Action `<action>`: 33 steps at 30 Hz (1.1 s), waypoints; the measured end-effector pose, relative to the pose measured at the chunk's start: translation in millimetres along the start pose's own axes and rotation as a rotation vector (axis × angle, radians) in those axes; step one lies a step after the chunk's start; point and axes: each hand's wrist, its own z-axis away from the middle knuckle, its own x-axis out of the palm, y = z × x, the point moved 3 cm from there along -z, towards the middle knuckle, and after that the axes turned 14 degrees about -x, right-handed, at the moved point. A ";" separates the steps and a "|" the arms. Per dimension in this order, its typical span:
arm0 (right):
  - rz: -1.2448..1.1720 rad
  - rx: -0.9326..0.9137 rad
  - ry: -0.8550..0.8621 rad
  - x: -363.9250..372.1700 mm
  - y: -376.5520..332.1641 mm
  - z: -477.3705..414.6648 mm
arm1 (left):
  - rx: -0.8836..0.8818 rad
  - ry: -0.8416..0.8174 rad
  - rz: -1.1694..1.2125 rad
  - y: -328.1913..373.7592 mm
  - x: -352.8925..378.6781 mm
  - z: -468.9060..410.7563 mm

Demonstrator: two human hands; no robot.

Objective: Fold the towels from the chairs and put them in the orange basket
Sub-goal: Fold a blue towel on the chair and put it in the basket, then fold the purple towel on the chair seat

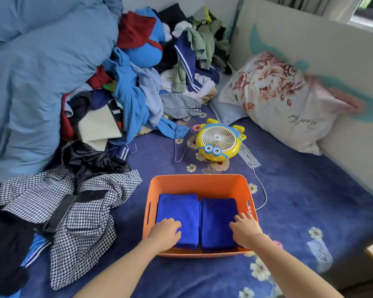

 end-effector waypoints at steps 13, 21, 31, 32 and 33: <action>-0.260 0.346 0.233 1.6 -120.0 109.5 | 0.240 0.159 0.091 -61.5 -6.1 82.4; -0.413 0.565 0.389 12.3 -202.5 211.9 | 0.456 0.178 0.144 -48.1 1.0 139.7; -0.461 0.968 0.592 43.5 -212.0 365.4 | 0.853 0.205 0.167 87.0 -5.0 228.5; -0.479 1.008 0.614 52.2 -213.8 382.6 | 0.899 0.205 0.160 104.8 -0.6 238.9; -0.499 1.041 0.630 61.5 -215.6 397.4 | 0.942 0.203 0.151 121.3 3.1 249.3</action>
